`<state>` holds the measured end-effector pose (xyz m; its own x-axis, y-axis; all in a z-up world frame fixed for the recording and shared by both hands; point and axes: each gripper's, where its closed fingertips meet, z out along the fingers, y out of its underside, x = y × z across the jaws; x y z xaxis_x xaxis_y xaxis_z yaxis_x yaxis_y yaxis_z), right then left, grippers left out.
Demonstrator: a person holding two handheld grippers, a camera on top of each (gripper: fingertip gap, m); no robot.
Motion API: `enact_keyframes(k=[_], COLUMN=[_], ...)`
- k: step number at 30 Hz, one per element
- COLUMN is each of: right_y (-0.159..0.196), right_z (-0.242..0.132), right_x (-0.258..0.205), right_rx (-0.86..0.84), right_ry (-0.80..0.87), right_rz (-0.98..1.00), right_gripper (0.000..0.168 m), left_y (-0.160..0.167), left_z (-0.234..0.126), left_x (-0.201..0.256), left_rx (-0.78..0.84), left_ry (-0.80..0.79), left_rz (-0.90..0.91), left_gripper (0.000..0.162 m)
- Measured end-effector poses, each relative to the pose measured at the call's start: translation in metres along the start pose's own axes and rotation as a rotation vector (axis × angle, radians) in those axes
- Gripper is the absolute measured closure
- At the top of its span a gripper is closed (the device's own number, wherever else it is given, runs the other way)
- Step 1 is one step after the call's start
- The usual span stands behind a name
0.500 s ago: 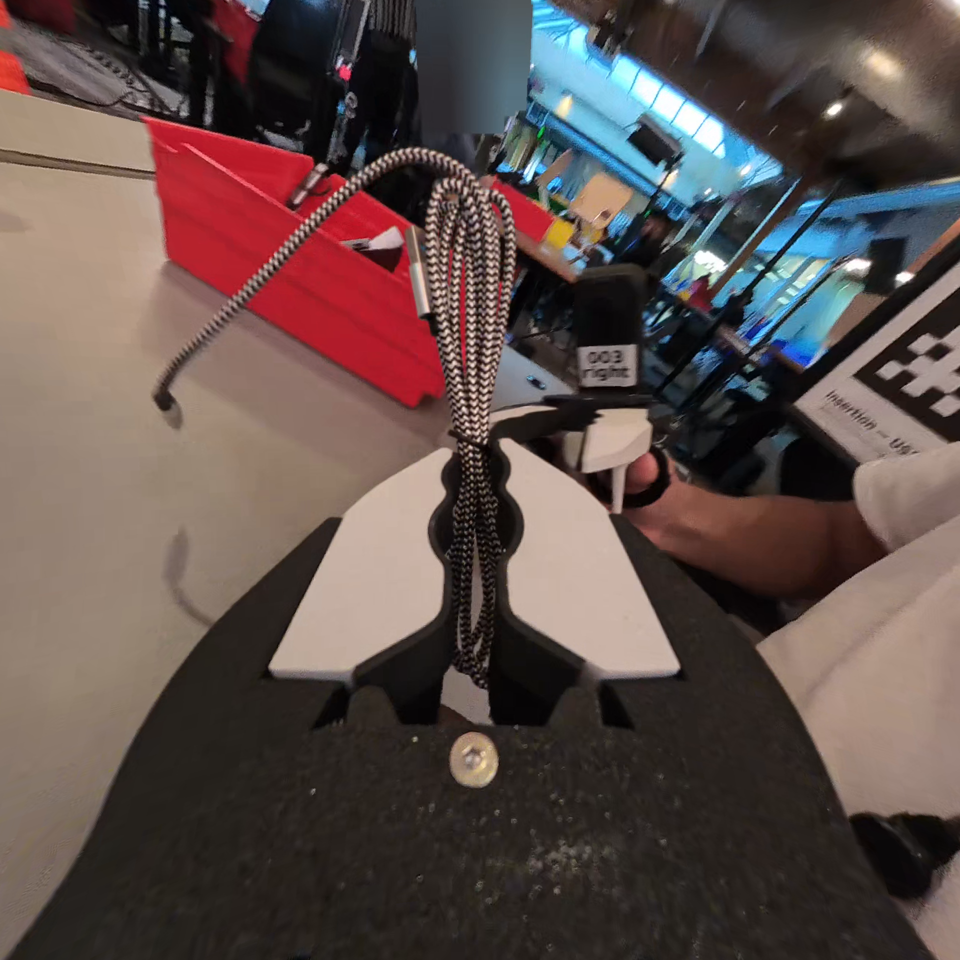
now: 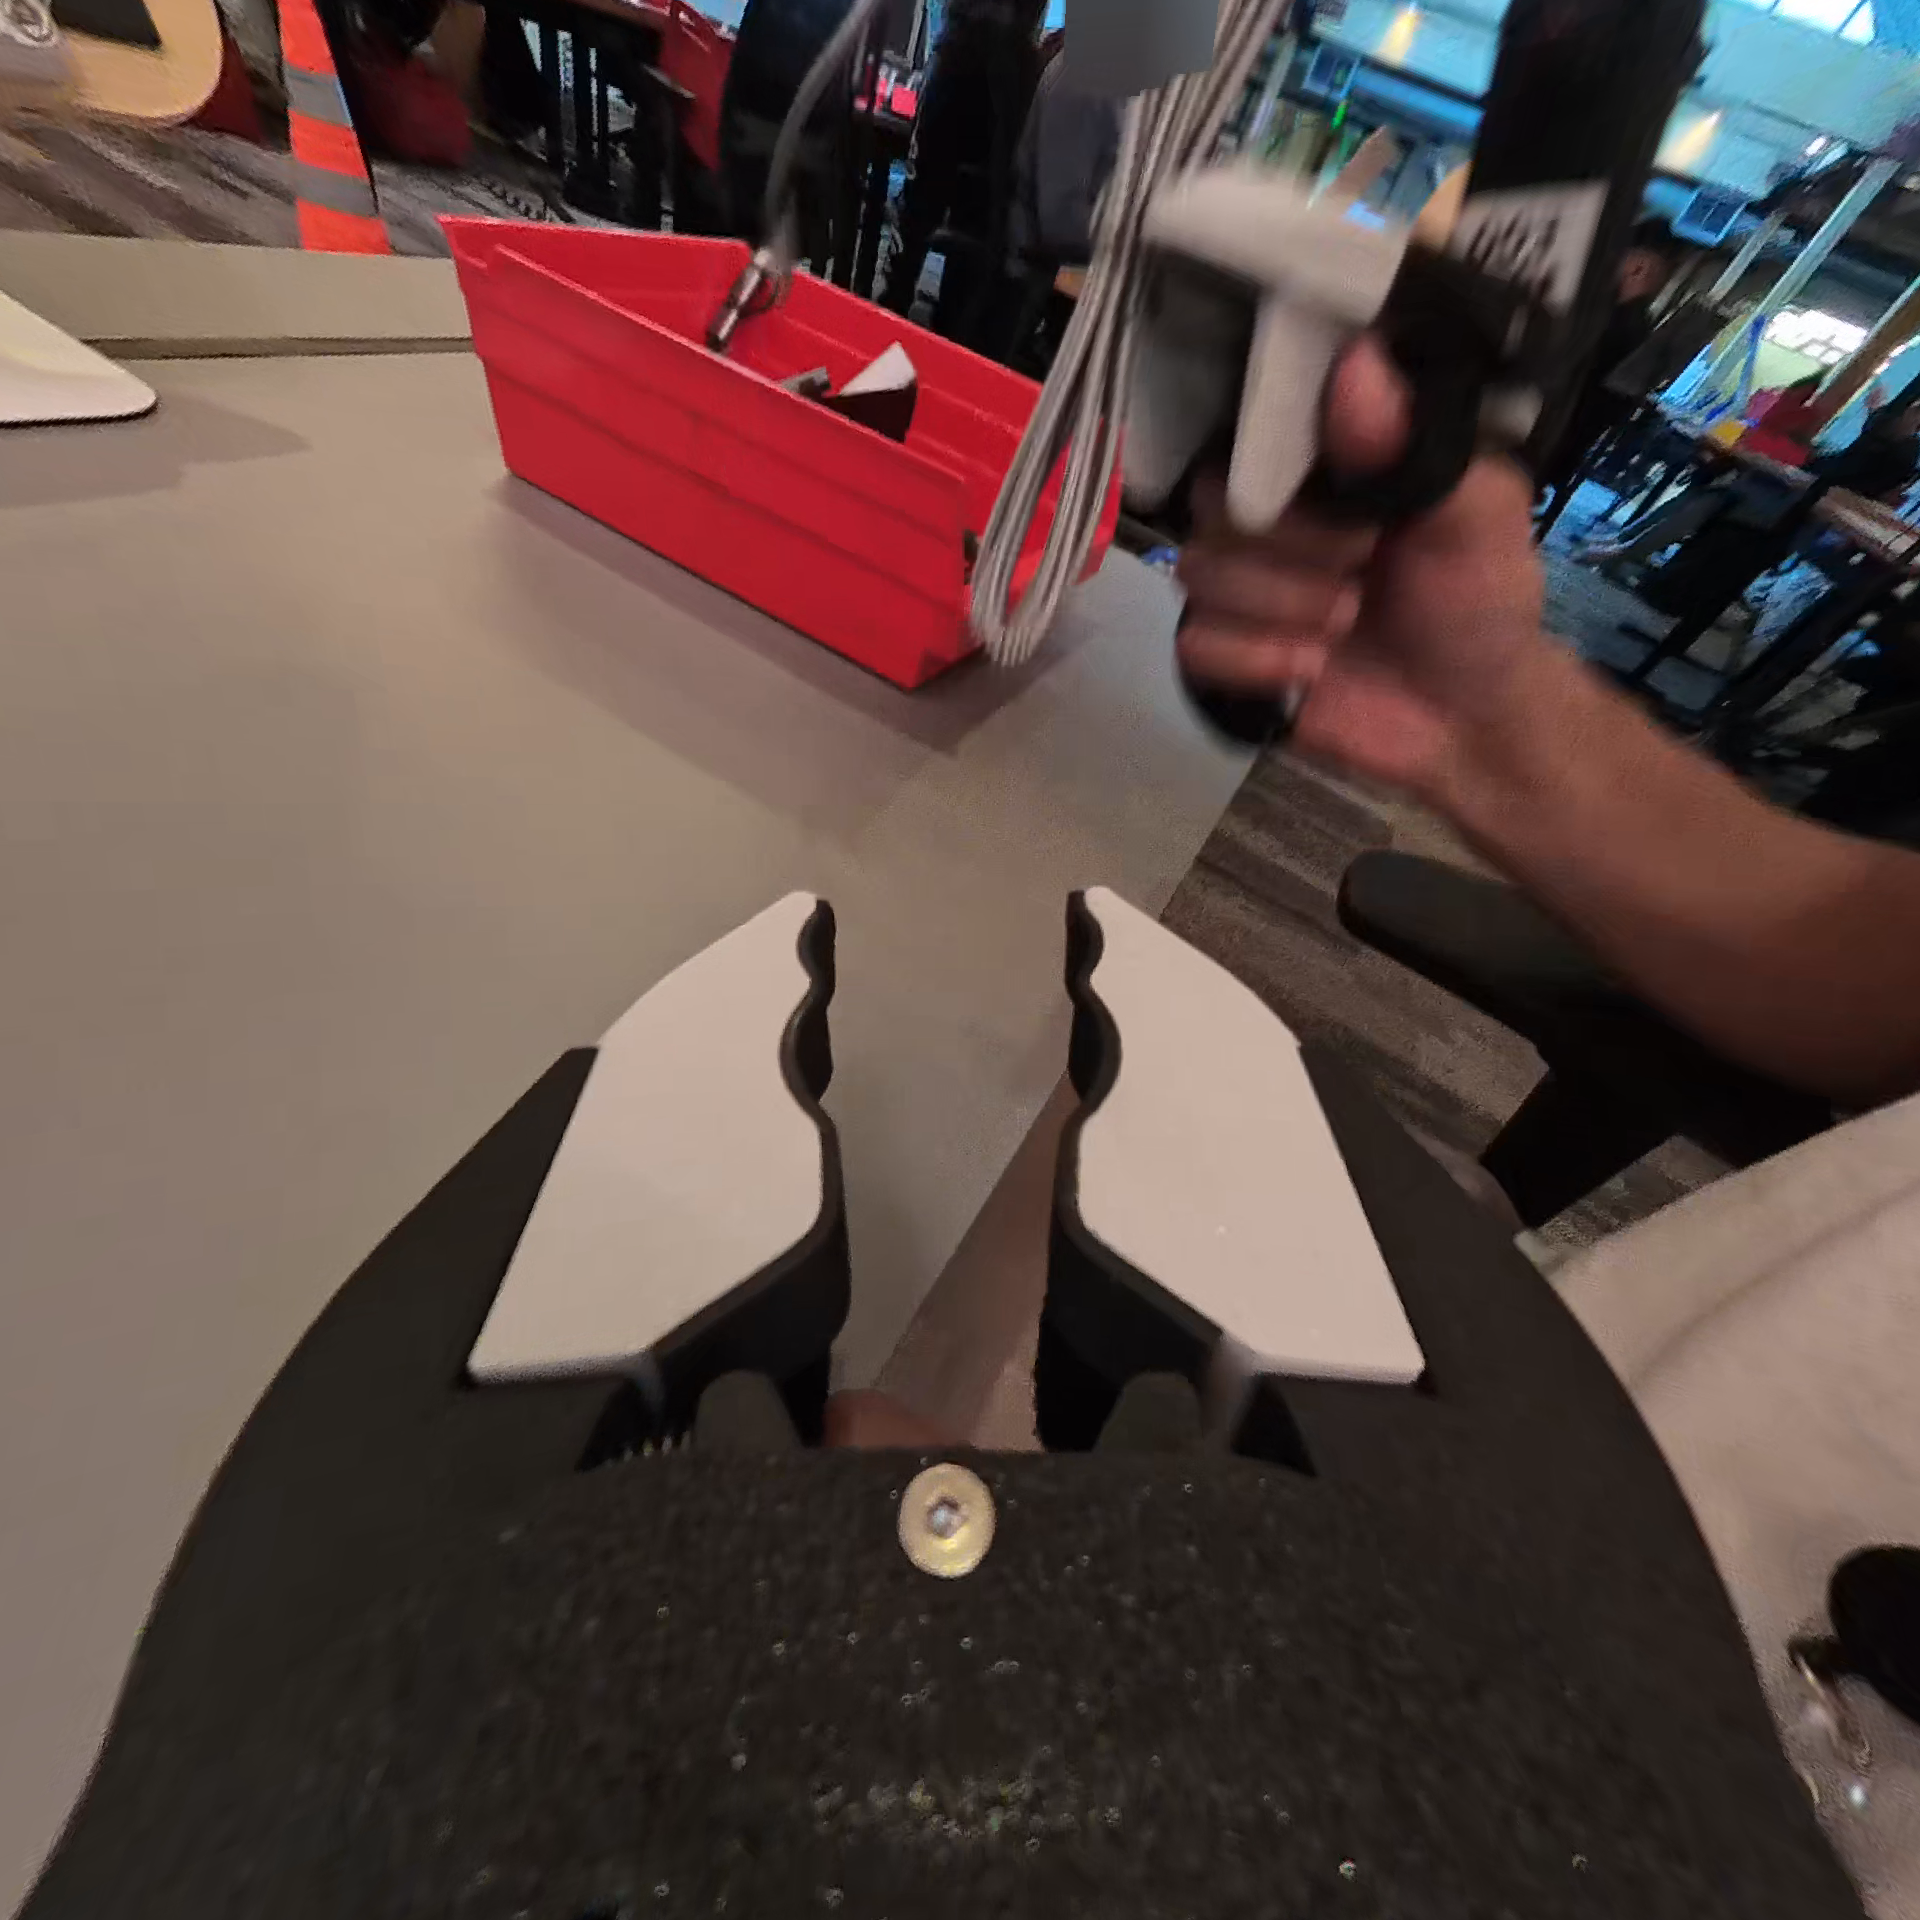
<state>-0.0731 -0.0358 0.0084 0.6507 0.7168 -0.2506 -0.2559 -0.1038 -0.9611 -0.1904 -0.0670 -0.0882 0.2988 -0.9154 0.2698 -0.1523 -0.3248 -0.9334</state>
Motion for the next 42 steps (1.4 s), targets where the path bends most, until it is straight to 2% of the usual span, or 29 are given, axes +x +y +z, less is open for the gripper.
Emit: enact_keyframes(k=[4,7,9,11,12,17,21,25,28,30,32,33,37,41,42], right_y=[-0.079,-0.091,-0.067,-0.055,-0.049,0.012,0.068,0.078,0.096,0.098,0.089,0.083,0.041,-0.014,-0.021], right_z=[-0.062,-0.098,-0.111,-0.134,-0.139,-0.142,-0.144,-0.132,-0.129,-0.127,-0.123,-0.12,-0.108,-0.099,-0.094], right_x=[0.056,0.094,0.114,0.154,0.169,0.216,0.242,0.279,0.287,0.297,0.298,0.293,0.265,0.285,0.294], right_rx=[0.02,-0.069,-0.307,-0.511,-0.594,-1.017,-1.35,-1.53,-1.623,-1.62,-1.57,-1.524,-1.228,-0.887,-0.802], right_ry=[0.278,0.423,0.458,0.62,0.638,0.431,0.291,0.307,0.242,0.306,0.362,0.367,0.383,0.553,0.579], right_rz=[-0.146,-0.106,-0.168,-0.357,-0.429,-0.692,-0.657,-0.815,-0.718,-0.667,-0.622,-0.586,-0.437,-0.379,-0.321], right_gripper=[0.159,0.158,0.159,0.159,0.159,0.159,0.159,0.157,0.156,0.151,0.134,0.134,0.132,0.13,0.123], left_y=[0.015,0.015,0.011,0.011,0.012,0.017,0.02,0.023,0.024,0.023,0.023,0.024,0.026,0.029,0.03], left_z=[-0.018,-0.021,-0.022,-0.023,-0.024,-0.02,-0.016,-0.015,-0.018,-0.02,-0.022,-0.023,-0.027,-0.025,-0.024], left_x=[-0.013,-0.018,-0.017,-0.017,-0.017,-0.014,-0.008,-0.01,-0.014,-0.017,-0.02,-0.022,-0.026,-0.025,-0.025], left_rx=[-0.028,-0.037,-0.025,-0.028,-0.033,-0.073,-0.087,-0.098,-0.102,-0.101,-0.1,-0.101,-0.107,-0.121,-0.123], left_ry=[-0.075,-0.069,-0.058,-0.067,-0.075,-0.114,-0.103,-0.111,-0.126,-0.135,-0.143,-0.148,-0.162,-0.152,-0.147], left_rz=[0.019,-0.002,-0.006,0.019,0.042,0.189,0.211,0.216,0.214,0.206,0.197,0.194,0.195,0.194,0.197], left_gripper=[0.127,0.129,0.129,0.13,0.13,0.13,0.131,0.131,0.131,0.131,0.131,0.131,0.131,0.131,0.131])
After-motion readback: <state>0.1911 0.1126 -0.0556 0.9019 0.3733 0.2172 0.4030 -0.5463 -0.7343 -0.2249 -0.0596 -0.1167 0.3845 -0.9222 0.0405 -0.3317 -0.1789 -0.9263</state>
